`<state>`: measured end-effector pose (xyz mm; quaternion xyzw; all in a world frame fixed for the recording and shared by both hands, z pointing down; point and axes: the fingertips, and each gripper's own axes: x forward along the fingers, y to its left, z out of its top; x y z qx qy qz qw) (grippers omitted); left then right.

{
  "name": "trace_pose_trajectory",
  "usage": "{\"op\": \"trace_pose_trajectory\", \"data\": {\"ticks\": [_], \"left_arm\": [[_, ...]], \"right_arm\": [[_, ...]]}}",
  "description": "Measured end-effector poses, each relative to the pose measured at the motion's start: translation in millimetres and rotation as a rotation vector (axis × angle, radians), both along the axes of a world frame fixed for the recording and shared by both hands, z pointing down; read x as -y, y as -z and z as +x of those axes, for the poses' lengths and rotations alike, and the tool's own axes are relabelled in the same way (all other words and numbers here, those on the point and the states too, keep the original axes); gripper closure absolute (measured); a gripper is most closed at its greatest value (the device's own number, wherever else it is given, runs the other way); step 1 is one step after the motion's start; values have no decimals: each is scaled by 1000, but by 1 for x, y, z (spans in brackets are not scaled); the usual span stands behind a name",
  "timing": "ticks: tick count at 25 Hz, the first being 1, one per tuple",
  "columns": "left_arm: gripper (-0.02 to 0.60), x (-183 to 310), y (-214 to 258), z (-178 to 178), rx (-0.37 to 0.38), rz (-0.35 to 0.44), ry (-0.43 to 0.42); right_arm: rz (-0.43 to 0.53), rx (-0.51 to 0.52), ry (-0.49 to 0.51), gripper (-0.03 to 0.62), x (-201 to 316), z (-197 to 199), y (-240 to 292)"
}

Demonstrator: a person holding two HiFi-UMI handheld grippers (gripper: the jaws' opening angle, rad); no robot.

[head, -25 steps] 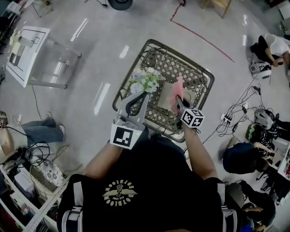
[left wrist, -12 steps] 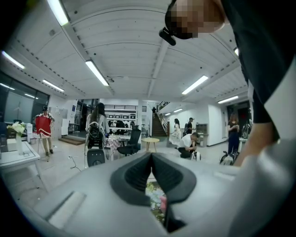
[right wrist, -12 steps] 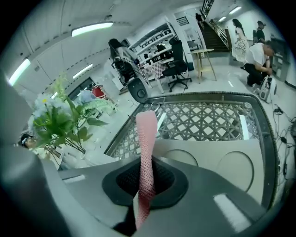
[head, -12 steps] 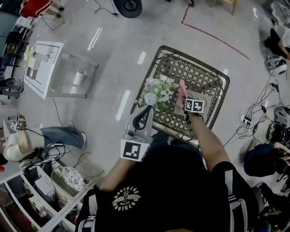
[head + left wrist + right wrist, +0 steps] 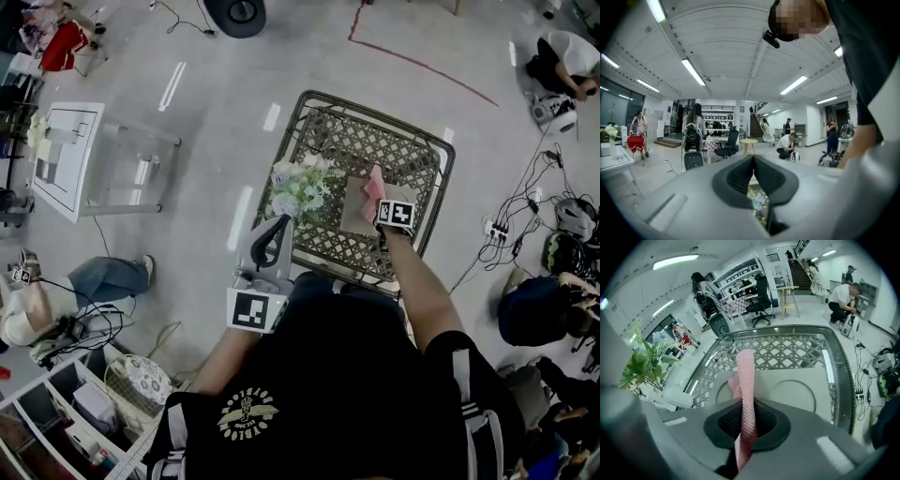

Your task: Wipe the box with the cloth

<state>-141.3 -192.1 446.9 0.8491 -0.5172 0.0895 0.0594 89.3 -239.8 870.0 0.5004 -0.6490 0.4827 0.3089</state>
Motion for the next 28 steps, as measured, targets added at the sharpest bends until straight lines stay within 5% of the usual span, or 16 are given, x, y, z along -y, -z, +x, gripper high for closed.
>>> {"op": "trace_pose_trajectory", "data": {"ticks": [8, 16, 21, 28], "left_arm": [[581, 12, 9, 24, 9, 29, -44], [581, 7, 8, 42, 22, 36, -60], [581, 5, 14, 42, 28, 46, -44], [581, -3, 22, 28, 40, 63, 23]], "right_arm": [[-16, -90, -80, 577, -19, 94, -3], [-20, -124, -102, 577, -33, 141, -3], [67, 35, -111, 577, -25, 112, 33], [63, 255, 75, 577, -45, -5, 67]]}}
